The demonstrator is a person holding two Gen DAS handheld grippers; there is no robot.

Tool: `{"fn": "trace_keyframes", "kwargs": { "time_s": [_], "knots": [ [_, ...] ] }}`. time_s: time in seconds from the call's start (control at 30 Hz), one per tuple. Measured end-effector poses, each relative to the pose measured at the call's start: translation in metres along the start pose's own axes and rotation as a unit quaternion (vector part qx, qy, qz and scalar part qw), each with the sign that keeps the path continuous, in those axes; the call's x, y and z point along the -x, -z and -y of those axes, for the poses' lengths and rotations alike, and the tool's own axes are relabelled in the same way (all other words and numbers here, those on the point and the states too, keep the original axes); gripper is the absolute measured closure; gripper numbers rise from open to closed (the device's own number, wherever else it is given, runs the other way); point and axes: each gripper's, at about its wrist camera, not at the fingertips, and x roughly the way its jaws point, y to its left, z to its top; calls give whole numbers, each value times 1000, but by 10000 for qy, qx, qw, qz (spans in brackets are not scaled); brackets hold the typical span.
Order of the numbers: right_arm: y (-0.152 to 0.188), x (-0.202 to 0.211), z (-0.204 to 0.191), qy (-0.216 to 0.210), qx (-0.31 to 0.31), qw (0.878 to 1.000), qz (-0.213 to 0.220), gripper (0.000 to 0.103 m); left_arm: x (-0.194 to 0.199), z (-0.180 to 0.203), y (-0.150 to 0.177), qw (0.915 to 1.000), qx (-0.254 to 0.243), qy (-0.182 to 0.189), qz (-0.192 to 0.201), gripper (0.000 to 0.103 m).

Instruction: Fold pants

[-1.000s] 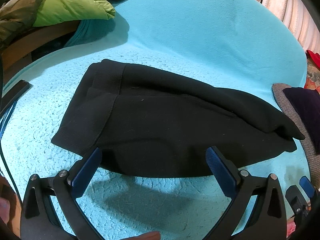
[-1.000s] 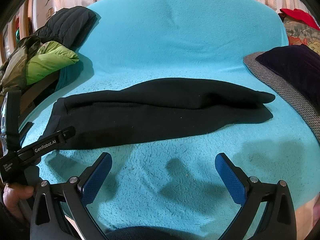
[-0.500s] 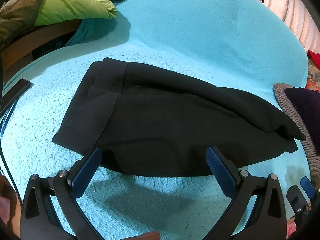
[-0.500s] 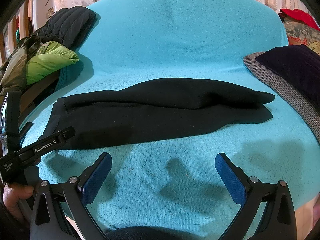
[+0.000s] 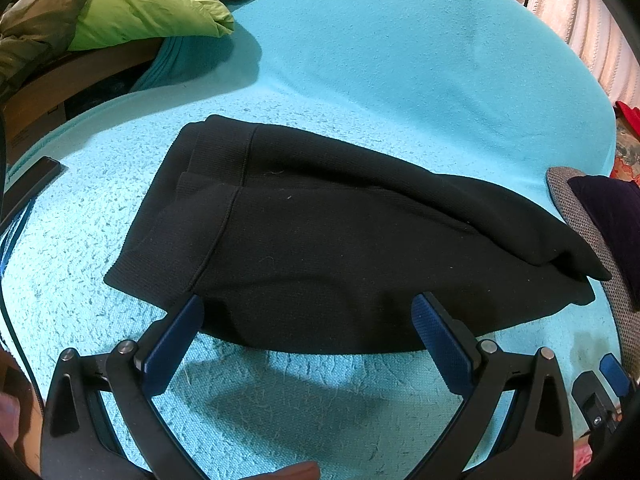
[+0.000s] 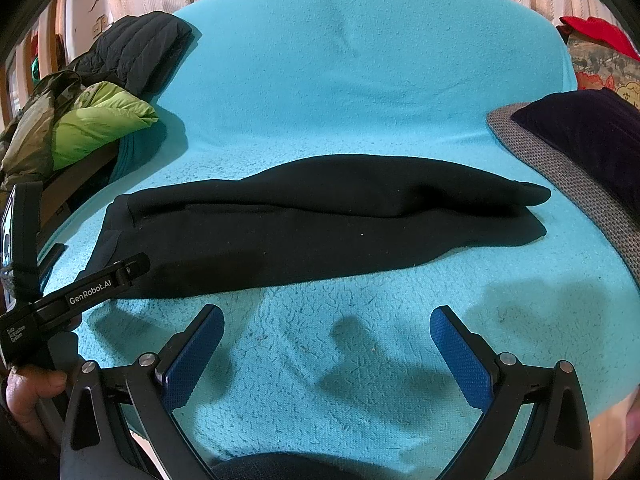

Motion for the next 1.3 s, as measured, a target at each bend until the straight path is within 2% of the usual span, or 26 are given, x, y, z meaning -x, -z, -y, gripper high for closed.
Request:
{"fn": "trace_keyframes", "kwargs": {
  "time_s": [1.3],
  "knots": [
    [2,0,1,-3,-2,10000,-17,0,-4,8,0,10000,-16,-68,-36,0]
  ]
}}
